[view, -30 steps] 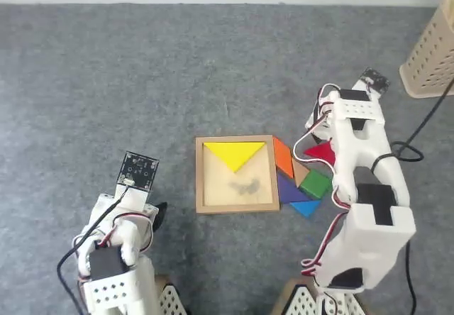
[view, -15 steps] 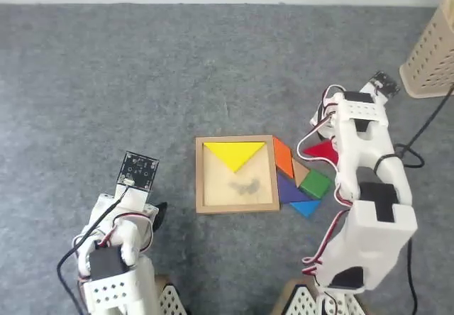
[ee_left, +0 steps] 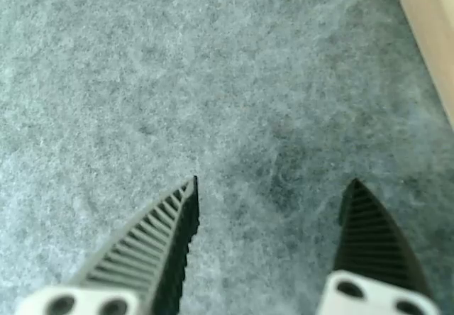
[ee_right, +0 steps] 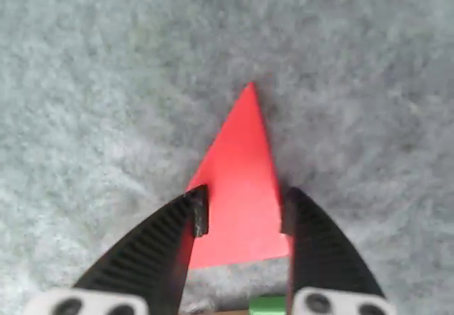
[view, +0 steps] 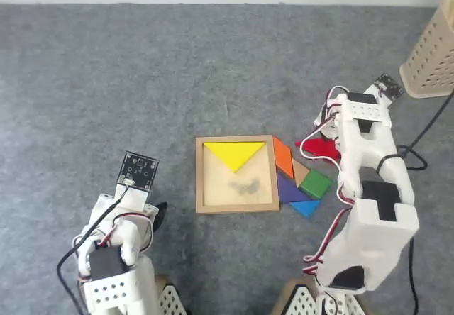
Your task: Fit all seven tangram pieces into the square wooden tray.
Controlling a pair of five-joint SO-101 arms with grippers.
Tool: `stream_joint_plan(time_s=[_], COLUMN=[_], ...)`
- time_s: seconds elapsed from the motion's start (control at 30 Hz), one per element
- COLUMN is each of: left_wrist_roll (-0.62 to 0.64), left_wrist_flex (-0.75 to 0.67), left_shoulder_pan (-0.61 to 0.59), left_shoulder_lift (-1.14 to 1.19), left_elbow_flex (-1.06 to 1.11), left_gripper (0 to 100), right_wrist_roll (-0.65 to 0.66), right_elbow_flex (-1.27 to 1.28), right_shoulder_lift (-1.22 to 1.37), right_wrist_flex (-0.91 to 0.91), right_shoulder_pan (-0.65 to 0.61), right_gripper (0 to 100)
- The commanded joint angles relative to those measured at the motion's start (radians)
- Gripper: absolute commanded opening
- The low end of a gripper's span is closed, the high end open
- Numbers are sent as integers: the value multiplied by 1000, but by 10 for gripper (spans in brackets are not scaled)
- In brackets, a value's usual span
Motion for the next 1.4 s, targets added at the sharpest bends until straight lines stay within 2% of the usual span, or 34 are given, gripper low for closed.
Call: stream_joint_plan(time_s=[0.0, 0.13, 0.3, 0.47, 0.63, 0.77, 0.87, 1.37], left_wrist_roll=[6, 6, 6, 6, 6, 6, 6, 6], left_wrist_flex=[2, 2, 2, 2, 2, 2, 2, 2], left_shoulder_pan=[2, 2, 2, 2, 2, 2, 2, 2], left_shoulder_lift=[-17, -17, -17, -17, -17, -17, -17, -17], left_elbow_flex=[-13, -13, -13, -13, -13, -13, -13, -13], left_gripper=[299, 299, 299, 299, 299, 299, 299, 299], right_wrist_roll=[153, 298, 298, 293, 167, 9, -58, -72], right_elbow_flex=[-12, -60, -149, -172, -173, -195, -233, -293], right_shoulder_lift=[-28, -28, -36, -81, -53, 35, 97, 171], right_wrist_flex=[2, 74, 186, 262, 260, 236, 234, 211], right_shoulder_pan=[31, 71, 111, 30, -68, -93, -70, -54], right_gripper=[133, 137, 139, 165, 301, 317, 317, 314])
